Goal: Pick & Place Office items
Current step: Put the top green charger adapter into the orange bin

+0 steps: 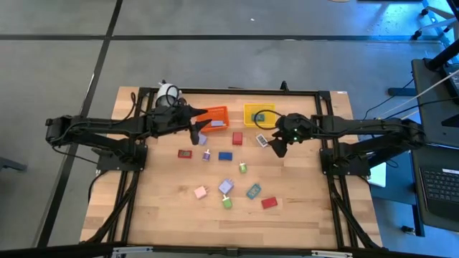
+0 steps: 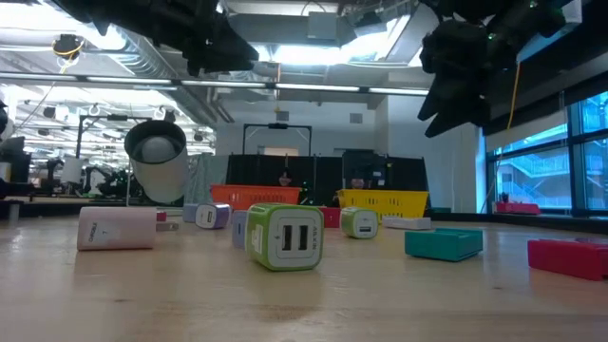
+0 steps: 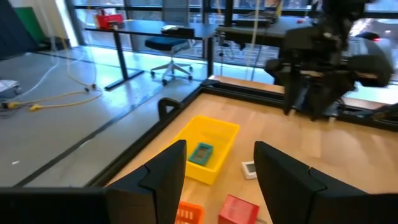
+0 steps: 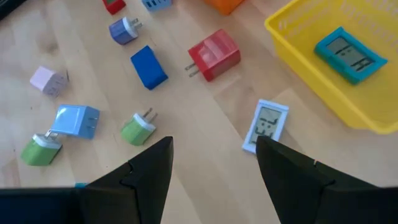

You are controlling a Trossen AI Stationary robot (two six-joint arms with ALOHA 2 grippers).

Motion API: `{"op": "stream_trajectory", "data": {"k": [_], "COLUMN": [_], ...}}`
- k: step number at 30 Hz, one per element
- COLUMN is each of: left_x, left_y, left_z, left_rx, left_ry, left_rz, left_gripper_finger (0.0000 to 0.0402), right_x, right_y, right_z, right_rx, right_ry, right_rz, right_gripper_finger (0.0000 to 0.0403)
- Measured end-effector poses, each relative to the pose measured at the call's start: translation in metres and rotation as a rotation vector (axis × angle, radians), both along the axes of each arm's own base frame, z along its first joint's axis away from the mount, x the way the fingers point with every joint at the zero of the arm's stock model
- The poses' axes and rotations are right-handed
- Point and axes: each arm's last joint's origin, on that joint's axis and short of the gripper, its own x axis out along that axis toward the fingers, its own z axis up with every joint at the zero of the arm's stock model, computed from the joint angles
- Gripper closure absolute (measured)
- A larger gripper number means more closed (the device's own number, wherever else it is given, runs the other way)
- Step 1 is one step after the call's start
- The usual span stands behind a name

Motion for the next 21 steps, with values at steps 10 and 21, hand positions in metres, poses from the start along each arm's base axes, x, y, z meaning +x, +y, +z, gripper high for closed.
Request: {"op": "stream_trajectory", "data": {"k": [10,21], "left_x": [0.0,0.0], "left_y": [0.0,0.0], "left_z": [0.0,0.0], "left_rx": [-0.001,-0.017], "left_ry": [0.0,-0.007], "left_rz": [0.001,0.004], "left_gripper_finger": [0.0217,0.0217], "right_x": [0.026,0.05], "right_y": [0.017,0.05], "right_z": [-0.027,-0.052], "right_rx": [0.042,0.112], "right_ry": [0.062,0.062], "right_rz": [0.046,0.121], "right_gripper_finger": [0.017,0.017]}}
